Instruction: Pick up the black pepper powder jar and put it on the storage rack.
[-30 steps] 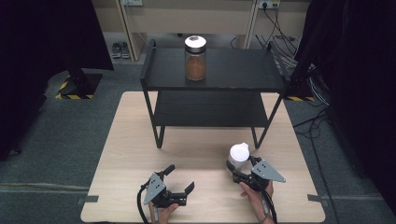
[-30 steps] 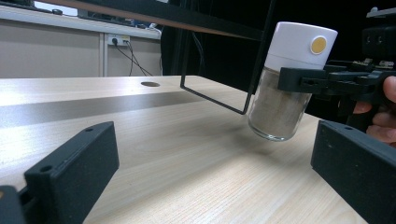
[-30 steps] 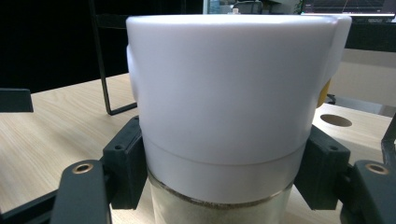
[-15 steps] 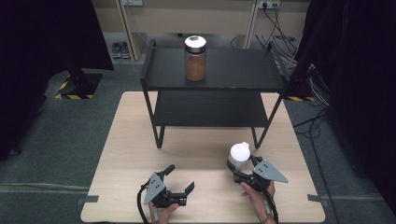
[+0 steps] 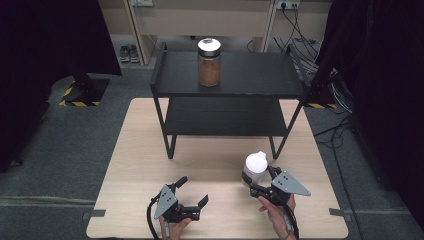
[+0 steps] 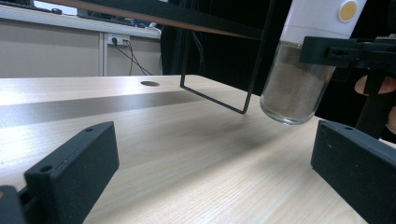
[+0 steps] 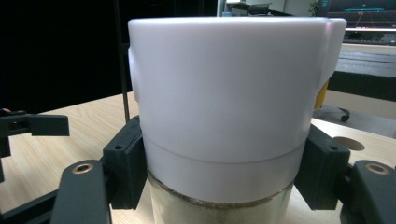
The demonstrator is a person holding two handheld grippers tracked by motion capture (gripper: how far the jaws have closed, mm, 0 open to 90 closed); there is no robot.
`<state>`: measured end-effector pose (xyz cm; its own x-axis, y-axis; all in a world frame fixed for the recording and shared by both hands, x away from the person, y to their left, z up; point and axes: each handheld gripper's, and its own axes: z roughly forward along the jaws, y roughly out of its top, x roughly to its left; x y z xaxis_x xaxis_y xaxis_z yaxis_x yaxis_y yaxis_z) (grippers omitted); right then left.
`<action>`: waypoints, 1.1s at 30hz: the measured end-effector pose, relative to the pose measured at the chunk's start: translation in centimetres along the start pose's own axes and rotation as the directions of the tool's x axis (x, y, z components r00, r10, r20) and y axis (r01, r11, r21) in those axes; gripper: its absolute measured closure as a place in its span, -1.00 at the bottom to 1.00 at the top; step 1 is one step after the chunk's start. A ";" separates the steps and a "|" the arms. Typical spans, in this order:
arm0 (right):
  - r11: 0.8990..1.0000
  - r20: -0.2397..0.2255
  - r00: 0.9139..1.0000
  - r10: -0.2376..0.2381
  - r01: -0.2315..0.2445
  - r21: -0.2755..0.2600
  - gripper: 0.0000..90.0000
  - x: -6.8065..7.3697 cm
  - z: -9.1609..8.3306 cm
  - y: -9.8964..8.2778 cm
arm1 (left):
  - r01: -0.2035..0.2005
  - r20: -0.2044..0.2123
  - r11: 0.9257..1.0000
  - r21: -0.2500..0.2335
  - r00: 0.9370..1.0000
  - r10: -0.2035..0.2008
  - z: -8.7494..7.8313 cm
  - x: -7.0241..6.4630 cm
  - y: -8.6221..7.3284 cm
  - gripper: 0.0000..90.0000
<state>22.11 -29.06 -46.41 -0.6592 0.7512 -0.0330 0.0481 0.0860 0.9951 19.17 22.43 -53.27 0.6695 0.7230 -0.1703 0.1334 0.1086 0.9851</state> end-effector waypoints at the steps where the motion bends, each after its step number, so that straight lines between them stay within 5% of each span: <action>1: 1.000 -0.001 1.000 -0.002 0.002 -0.001 -0.32 0.0 0.0 0.1 | 0.000 0.000 1.000 0.001 1.000 0.000 0.0 0.0 0.0 -0.99; 17: 0.999 -0.037 0.999 0.008 -0.010 -0.042 -0.32 -0.1 -0.2 1.7 | -0.001 0.001 1.000 0.003 1.000 0.001 0.1 0.0 0.1 -0.99; 33: 0.999 -0.110 0.994 -0.017 0.014 -0.035 -0.32 -1.2 0.4 8.1 | 0.001 0.001 1.000 0.002 1.000 -0.001 0.0 0.0 0.0 -0.99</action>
<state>23.59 -29.00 -38.39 -0.7388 0.6727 -0.0399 0.0126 0.0730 0.9973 19.22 22.42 -53.24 0.6700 0.7222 -0.1717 0.1358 0.1081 0.9848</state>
